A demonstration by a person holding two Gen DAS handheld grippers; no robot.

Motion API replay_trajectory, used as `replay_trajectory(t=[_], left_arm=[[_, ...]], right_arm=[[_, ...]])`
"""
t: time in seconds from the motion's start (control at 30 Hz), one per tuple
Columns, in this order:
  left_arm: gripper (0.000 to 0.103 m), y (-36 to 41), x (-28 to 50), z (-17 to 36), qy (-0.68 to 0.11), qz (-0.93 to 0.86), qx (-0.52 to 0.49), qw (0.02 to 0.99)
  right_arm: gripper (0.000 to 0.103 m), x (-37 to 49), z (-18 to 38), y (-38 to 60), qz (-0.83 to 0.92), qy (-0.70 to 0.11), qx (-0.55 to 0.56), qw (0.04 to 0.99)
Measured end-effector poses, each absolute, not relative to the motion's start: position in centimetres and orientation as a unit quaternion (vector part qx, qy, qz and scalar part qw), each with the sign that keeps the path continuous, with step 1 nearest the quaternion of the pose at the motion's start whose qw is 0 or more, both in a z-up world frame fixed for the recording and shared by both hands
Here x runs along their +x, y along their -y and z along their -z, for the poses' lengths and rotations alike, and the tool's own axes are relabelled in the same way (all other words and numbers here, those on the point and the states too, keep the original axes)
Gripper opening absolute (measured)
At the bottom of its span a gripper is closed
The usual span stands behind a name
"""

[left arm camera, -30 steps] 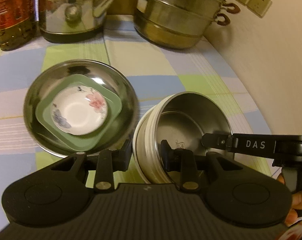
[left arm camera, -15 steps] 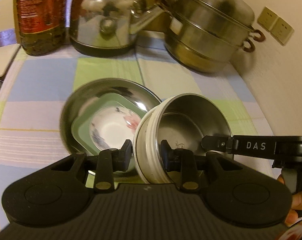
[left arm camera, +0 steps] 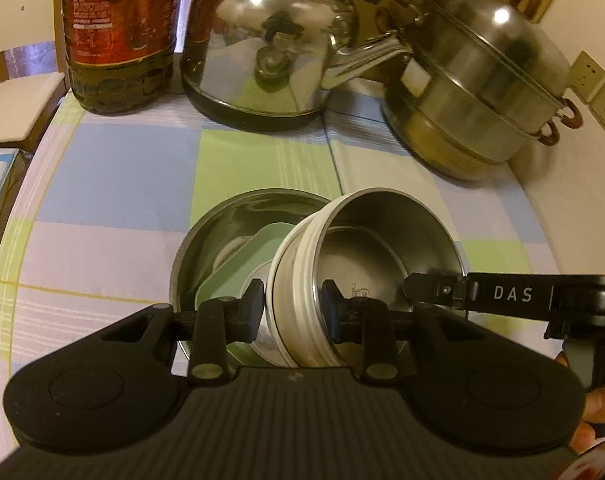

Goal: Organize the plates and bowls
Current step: 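Lower the bowl stack onto the green tray in the steel plate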

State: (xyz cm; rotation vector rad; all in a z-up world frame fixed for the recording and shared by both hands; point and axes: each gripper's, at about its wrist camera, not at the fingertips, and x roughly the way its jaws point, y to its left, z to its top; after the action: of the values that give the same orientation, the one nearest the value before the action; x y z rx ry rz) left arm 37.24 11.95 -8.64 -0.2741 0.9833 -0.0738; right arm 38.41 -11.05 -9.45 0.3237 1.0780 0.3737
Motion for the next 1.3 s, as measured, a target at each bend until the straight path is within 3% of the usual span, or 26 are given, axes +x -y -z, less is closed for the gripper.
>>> replay_trajectory(t=[1.3], left_arm=[[0.027,-13.5,39.1,12.1,-0.496,0.021,-0.138,0.857]], right_arm=[[0.017,41.2,13.4,9.5,-0.177,-0.542,0.160,0.806]])
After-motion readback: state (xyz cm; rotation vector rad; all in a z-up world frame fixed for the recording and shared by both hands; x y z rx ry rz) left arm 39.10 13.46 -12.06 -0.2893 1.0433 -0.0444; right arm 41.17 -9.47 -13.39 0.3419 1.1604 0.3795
